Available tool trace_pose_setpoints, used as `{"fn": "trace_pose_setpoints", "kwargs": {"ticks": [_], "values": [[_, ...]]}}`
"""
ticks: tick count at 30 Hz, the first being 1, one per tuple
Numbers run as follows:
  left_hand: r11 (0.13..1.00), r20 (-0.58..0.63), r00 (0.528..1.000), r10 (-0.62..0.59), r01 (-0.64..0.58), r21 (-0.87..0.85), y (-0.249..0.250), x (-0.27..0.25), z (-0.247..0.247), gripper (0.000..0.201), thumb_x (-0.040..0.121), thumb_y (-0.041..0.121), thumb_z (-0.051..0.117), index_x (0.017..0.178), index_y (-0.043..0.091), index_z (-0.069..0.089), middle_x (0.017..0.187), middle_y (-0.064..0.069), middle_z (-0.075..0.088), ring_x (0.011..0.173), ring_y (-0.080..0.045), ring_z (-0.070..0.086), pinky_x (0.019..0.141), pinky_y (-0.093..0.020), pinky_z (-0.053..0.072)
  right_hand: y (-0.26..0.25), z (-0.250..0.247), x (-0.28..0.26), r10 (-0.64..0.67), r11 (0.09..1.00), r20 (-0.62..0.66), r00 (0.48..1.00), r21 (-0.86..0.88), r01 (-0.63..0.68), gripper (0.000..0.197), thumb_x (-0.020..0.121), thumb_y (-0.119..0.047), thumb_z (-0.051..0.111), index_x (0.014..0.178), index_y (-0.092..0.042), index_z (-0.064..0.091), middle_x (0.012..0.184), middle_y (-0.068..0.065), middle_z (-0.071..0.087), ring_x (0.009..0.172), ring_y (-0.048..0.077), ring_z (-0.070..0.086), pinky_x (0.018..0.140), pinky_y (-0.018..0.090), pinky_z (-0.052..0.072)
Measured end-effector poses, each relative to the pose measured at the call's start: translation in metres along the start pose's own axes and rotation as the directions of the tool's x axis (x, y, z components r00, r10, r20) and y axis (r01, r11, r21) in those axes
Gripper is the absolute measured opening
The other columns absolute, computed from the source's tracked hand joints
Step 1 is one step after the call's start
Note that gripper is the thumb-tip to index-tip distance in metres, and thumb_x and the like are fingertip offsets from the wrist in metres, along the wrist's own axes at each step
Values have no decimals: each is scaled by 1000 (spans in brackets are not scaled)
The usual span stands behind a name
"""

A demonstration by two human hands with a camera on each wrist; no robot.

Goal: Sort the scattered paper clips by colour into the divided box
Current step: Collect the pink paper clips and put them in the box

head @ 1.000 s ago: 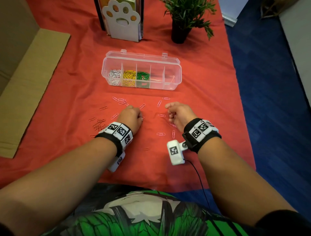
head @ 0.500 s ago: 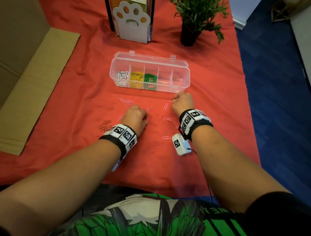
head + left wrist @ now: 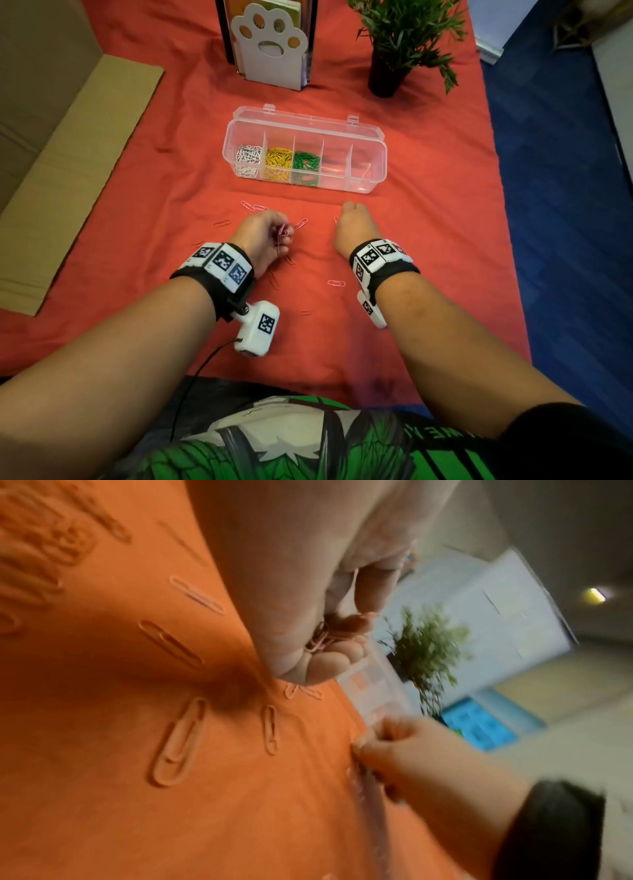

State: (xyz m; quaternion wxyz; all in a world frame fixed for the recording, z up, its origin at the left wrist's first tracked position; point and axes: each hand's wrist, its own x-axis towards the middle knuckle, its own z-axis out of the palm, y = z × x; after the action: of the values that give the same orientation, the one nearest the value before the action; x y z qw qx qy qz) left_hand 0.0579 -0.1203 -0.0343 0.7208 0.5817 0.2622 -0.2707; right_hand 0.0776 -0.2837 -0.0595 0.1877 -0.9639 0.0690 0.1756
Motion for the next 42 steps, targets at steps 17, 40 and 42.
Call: {"fn": "trace_pose_setpoints", "kwargs": {"ticks": [17,40,42], "values": [[141,23,897,442,-95,986,-4,13,2,20,81,27,61,84,7,67,93,-18,69,93,-35,62,78,-36,50,1,-3,-2,69,977,-48,996,-199,-77,41,88,-24,52,123,-1,49,127,16,48,119,34,49,97,40,43],[848,-37,962,269,-219,483,-19,2,7,16,85,6,52,82,21,55,65,4,49,56,-13,44,51,-21,37,53,-20,-56,81,39,400,913,914,-404,25,85,-18,41,60,-15,44,54,0,42,39,9,35,36,17,21],[985,-23,997,77,-72,156,-19,-5,12,25,85,1,41,81,21,56,63,2,43,50,-9,40,44,-18,39,59,-21,-62,87,-20,399,913,917,-399,21,85,-13,39,69,-11,50,55,0,47,40,10,41,35,17,27]]}}
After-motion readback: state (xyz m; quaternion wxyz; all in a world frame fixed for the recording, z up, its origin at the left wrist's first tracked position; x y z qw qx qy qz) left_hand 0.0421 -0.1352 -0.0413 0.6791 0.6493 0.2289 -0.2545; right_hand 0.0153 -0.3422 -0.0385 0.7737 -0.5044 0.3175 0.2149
